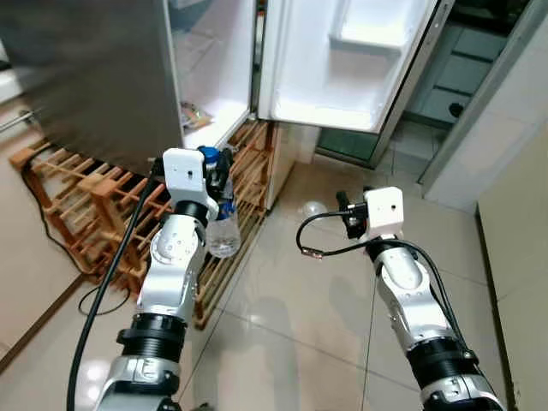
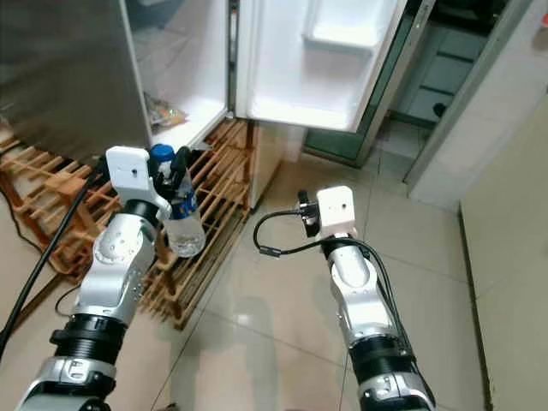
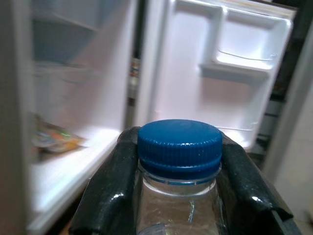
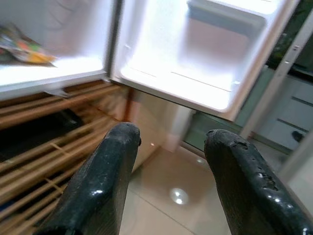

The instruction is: Restocking fridge

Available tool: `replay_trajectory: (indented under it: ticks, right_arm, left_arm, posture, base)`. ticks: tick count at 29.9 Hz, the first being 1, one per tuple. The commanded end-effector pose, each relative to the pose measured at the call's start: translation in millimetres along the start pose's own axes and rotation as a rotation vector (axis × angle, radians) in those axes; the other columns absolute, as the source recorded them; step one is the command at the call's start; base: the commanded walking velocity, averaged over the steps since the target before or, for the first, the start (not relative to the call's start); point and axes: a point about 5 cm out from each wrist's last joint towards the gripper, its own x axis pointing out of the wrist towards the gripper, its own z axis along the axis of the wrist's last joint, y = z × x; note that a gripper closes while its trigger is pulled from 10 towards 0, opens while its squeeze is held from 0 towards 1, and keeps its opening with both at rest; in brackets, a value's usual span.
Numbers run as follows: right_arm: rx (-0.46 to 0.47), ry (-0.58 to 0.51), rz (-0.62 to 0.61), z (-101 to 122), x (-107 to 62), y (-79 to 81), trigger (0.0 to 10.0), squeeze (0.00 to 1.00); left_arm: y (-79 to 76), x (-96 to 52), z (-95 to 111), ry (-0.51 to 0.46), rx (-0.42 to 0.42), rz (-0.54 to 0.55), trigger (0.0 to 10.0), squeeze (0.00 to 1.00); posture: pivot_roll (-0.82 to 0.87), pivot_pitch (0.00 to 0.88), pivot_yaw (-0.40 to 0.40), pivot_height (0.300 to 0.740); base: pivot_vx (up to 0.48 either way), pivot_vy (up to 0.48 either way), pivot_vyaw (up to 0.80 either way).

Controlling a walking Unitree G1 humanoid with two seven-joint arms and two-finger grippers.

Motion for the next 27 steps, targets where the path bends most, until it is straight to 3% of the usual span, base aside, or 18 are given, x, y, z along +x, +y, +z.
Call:
replay_trajectory:
  ticks: [1, 13, 27]
  right_arm:
    - [-0.008, -0.012, -0.019, 3.0, -0.8, -7.4, 10.0, 0.0]
    - [0.009, 0.007, -0.036, -1.3, -1.4, -6.6, 10.0, 0.0]
    - [-0.012, -0.007, -0.027, 1.2, -2.1, -10.9, 10.0, 0.0]
  left_arm:
    - [-6.5, 3.7, 7.5, -0.039, 0.01, -0.023, 10.0, 0.0]
    - [-13.6, 10.3, 14.3, -0.054, 0.04, -0.09, 10.0, 0.0]
    - [-25.9, 14.5, 12.7, -0.055, 0.024, -0.098, 10.0, 0.0]
  posture:
    - [-0.03, 0.0, -0.089, 0.74]
    - [-0.03, 0.0, -0.058, 0.74]
    - [-0.05, 0.0, -0.076, 0.74]
  base:
    - [0.465, 0.0, 0.0]
    - [0.463, 0.0, -0.68]
    - [0.466, 0.0, 0.0]
